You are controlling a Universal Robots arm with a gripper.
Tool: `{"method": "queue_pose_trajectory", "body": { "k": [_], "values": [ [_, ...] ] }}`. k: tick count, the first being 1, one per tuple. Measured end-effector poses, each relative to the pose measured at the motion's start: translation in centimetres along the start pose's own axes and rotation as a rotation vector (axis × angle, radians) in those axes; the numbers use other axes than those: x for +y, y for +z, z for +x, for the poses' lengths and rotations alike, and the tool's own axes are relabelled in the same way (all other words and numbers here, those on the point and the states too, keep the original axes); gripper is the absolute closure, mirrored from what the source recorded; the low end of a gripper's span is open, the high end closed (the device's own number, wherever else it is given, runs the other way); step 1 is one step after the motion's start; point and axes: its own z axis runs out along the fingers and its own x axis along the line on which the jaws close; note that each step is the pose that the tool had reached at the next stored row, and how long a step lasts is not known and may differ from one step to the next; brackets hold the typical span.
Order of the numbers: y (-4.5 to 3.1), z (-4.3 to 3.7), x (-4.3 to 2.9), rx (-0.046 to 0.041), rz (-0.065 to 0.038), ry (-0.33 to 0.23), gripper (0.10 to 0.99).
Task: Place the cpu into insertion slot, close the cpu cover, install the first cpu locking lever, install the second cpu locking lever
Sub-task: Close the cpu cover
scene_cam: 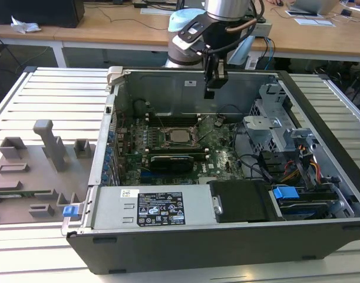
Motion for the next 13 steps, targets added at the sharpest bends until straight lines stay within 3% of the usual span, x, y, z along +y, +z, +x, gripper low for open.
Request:
{"method": "queue_pose_trajectory", "body": {
  "k": [6, 13],
  "values": [
    [0.00, -0.02, 1.68, -0.0001, 0.000, 0.000, 0.980],
    [0.43, -0.04, 2.42, -0.0002, 0.001, 0.000, 0.980]
  ]
}}
